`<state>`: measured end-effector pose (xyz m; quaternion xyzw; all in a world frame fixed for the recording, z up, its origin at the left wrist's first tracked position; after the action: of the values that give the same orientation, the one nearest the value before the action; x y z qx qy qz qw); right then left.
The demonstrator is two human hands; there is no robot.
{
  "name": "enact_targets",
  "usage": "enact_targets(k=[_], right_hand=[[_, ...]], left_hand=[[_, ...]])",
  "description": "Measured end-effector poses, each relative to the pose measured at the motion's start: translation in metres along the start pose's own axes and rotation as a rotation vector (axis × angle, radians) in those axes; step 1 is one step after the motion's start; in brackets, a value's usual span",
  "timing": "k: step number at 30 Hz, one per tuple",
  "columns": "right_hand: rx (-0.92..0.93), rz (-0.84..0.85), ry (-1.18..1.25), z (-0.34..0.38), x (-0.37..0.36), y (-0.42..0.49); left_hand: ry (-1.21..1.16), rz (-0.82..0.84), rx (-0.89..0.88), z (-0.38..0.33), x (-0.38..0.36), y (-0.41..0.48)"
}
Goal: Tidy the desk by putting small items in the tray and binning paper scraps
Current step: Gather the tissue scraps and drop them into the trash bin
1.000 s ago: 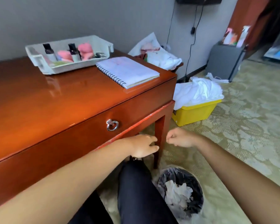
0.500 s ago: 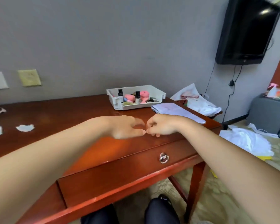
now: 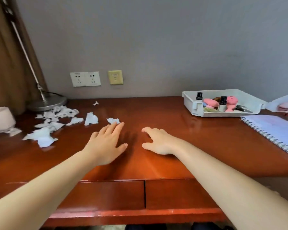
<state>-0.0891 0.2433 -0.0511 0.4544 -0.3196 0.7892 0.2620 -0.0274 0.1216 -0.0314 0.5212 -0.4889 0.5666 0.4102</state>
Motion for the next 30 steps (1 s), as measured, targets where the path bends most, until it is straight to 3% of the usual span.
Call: enact_targets(k=[8, 19, 23, 30], right_hand=[[0.058, -0.111, -0.144, 0.069, -0.022, 0.078], [0.011, -0.214, -0.142, 0.115, -0.010, 0.170], [0.127, -0.195, -0.115, 0.134, -0.010, 0.193], [0.311, -0.164, -0.058, 0.163, -0.009, 0.220]], left_hand=[[-0.140, -0.211, 0.433, 0.147, -0.018, -0.015], [-0.339, -0.199, 0.743, 0.251, -0.018, 0.006], [-0.346, -0.143, 0.678, 0.264, -0.019, 0.032], [-0.466, -0.237, 0.321, 0.250, -0.005, 0.071]])
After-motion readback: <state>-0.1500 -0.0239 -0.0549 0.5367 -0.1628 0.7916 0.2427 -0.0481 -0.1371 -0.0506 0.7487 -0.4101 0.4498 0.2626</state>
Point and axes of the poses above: each hand's wrist, its own y-axis towards the middle knuckle, its own x-axis out of the back of the hand, z = x × y, the point moved 10 cm from there along y, towards the middle knuckle, and after that the axes turned 12 degrees about z, right-handed, at the moved point
